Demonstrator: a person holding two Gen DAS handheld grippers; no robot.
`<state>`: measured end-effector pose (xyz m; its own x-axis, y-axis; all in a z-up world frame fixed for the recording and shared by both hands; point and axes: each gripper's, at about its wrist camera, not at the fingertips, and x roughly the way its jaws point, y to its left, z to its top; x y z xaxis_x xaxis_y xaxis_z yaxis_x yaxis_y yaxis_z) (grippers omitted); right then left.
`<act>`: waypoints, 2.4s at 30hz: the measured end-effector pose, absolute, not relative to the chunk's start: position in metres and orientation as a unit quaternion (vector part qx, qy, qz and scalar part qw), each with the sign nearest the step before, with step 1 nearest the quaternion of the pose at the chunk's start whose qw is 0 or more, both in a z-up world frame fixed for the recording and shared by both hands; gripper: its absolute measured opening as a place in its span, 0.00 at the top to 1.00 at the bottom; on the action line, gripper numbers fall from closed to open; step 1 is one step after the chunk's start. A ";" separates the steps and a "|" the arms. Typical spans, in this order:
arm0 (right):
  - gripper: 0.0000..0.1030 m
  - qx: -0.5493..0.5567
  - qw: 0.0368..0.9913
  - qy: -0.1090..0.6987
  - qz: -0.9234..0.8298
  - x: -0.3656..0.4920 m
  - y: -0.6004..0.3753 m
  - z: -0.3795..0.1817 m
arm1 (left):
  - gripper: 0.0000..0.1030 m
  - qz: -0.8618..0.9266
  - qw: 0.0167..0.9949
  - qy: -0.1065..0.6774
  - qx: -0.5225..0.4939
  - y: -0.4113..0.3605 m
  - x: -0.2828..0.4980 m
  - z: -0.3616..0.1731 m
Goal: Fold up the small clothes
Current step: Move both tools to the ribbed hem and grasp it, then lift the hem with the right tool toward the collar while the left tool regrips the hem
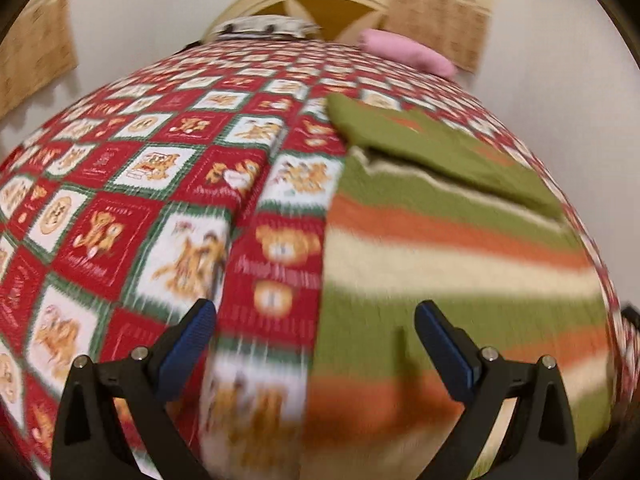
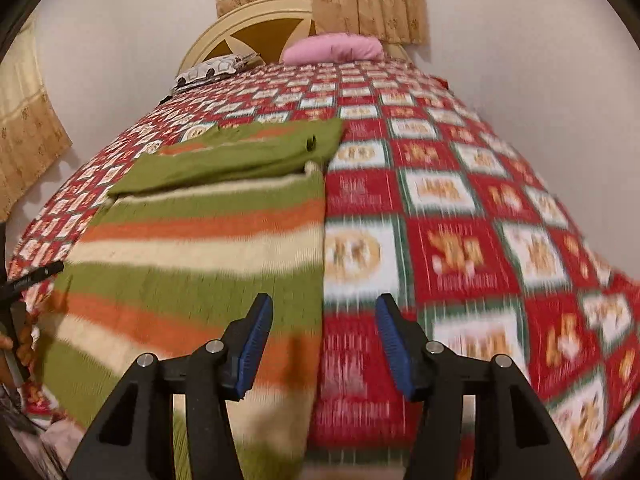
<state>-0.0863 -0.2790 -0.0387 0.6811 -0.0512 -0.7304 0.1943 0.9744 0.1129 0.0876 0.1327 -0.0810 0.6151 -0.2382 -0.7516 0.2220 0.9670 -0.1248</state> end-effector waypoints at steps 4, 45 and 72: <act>0.47 0.099 0.908 0.404 -0.046 -0.114 -0.270 -0.044 | 0.01 -0.158 0.894 0.419 0.019 0.136 0.054 -0.077; 0.94 0.166 0.866 0.467 0.064 -0.170 -0.229 -0.064 | 0.87 -0.198 0.832 0.519 -0.012 0.144 -0.011 -0.091; 0.96 0.225 0.878 0.423 0.000 0.035 -0.295 -0.070 | 0.30 -0.258 0.874 0.412 0.020 0.154 0.087 -0.023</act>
